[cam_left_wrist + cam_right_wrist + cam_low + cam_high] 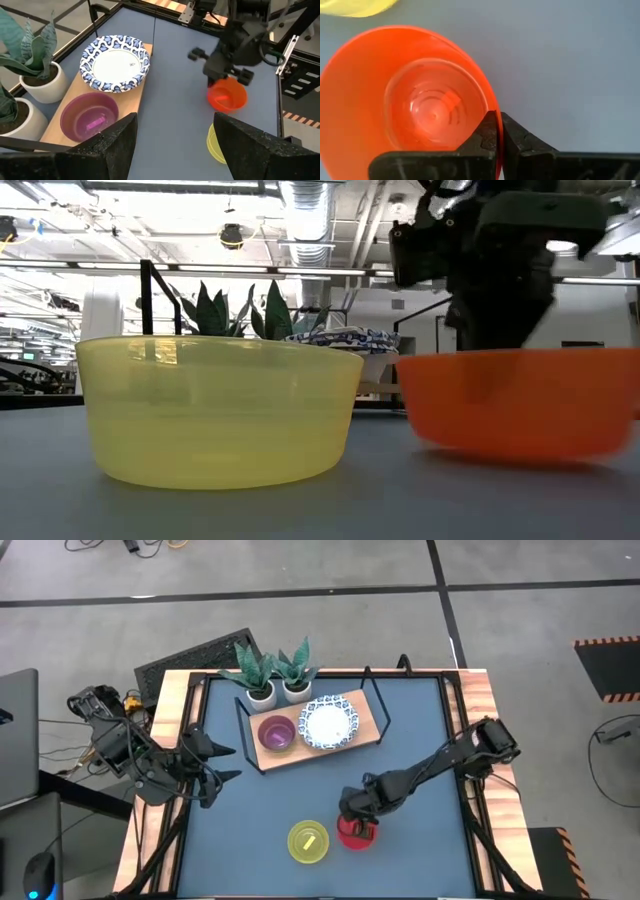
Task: Place and stack bowls onto a shelf
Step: Stack the orange bowl on top of the purple bowl on the shelf
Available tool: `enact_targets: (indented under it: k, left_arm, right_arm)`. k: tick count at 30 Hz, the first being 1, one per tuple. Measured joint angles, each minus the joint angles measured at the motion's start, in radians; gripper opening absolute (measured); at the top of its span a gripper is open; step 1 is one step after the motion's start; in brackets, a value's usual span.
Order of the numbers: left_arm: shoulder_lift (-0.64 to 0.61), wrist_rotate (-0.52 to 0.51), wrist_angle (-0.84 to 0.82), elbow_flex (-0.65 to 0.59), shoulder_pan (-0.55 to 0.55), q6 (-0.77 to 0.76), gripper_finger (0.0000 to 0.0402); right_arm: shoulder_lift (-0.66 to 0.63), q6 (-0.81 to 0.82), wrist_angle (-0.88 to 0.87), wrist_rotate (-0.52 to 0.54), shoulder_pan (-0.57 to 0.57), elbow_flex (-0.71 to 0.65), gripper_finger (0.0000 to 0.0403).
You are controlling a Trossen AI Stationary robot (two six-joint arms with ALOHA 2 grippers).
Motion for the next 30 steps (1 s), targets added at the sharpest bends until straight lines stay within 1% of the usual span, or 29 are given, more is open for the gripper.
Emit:
enact_targets:
  k: [3,8,10,13,17,20,25,27,30]
  left_arm:
    - [-0.002,0.000,0.000,0.000,0.000,0.000,0.0247]
    - [-0.010,-0.012,0.001,0.000,0.000,0.006,0.0247]
    - [-0.010,-0.027,0.002,0.000,0.000,0.008,0.0247]
    - [-0.011,-0.042,0.002,0.000,0.000,0.008,0.0247]
    - [-0.011,-0.052,0.002,0.000,0.000,0.006,0.0247]
    - [-0.012,-0.055,0.000,0.000,0.000,-0.001,0.0247]
    - [-0.012,-0.058,-0.015,0.000,0.000,-0.006,0.0247]
    - [-0.012,-0.066,-0.015,0.000,0.000,-0.007,0.0247]
    - [-0.012,-0.075,-0.016,0.000,0.000,-0.007,0.0247]
  right_arm:
    - [-0.054,-0.017,-0.105,0.032,-0.039,0.045,0.0022]
    - [-0.145,-0.099,-0.163,0.096,-0.141,0.179,0.0022]
    - [-0.158,-0.135,-0.151,0.127,-0.196,0.246,0.0022]
    - [-0.131,-0.203,-0.150,0.141,-0.291,0.366,0.0022]
    - [-0.032,-0.292,-0.111,0.130,-0.406,0.526,0.0022]
    - [0.060,-0.351,-0.109,0.103,-0.463,0.641,0.0022]
    - [0.192,-0.409,-0.085,0.049,-0.528,0.825,0.0022]
    - [0.250,-0.424,-0.101,0.028,-0.547,0.879,0.0022]
    - [0.326,-0.430,-0.110,0.024,-0.562,0.940,0.0022]
